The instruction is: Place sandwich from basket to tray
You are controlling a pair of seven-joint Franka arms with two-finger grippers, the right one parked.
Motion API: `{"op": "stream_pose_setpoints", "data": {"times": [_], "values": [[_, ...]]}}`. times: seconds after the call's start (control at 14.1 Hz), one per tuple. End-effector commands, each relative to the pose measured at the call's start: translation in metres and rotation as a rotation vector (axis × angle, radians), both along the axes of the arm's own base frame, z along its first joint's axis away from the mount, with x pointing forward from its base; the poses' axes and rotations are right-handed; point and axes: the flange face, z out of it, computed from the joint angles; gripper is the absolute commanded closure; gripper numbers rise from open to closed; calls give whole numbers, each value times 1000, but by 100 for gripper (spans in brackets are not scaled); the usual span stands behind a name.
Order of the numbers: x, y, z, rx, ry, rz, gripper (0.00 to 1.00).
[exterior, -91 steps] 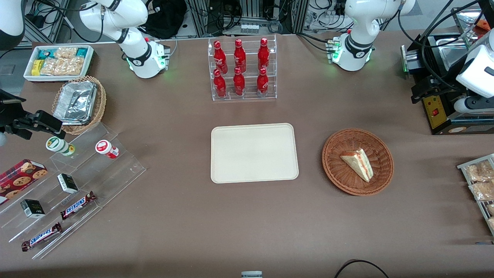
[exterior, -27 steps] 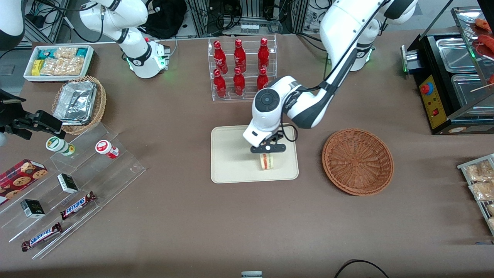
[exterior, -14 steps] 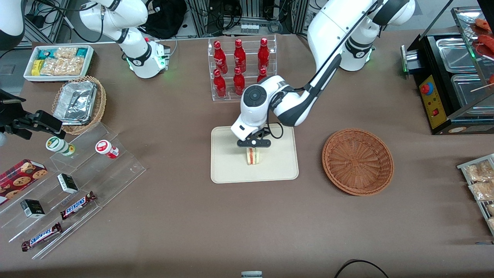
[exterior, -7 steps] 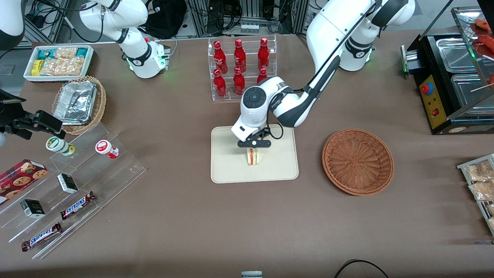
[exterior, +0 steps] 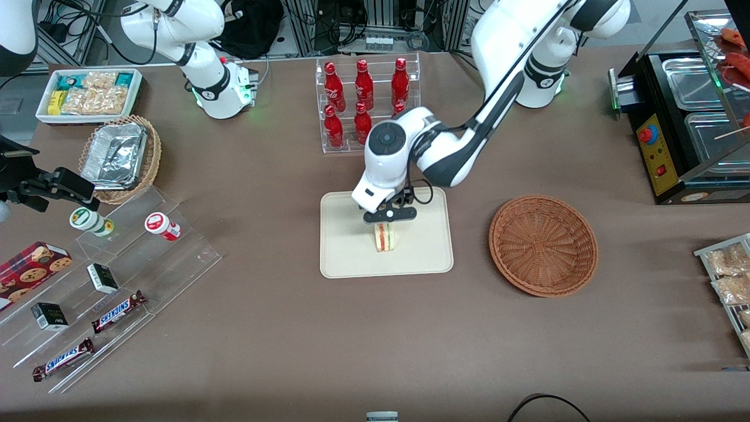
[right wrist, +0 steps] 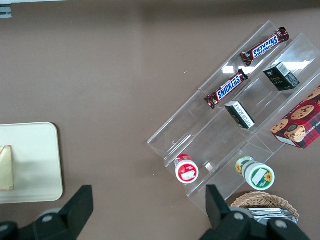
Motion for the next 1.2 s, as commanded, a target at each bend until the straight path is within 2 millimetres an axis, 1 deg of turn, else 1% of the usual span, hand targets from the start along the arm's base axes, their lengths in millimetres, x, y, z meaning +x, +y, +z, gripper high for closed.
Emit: {"op": "stream_pose_setpoints", "data": {"times": [0.0,0.07,0.14,0.21,0.28,0.42,0.5,0.57,0.64,0.71,0.85,0.92,0.99,1.13], "values": [[-1,29,77,28,-45,138,0],[8,48,101,37,-57,172,0],[15,67,131,35,-78,207,0],[19,84,154,38,-90,234,0],[24,110,177,57,-92,276,0],[29,154,211,99,-75,333,0],[31,180,228,106,-51,375,0],[38,208,241,81,-11,397,0],[40,234,257,60,17,348,0],[36,251,267,76,43,286,0],[35,298,290,102,86,239,0],[32,314,302,105,95,190,0],[33,338,309,111,123,132,0],[27,381,321,117,194,42,0]]}}
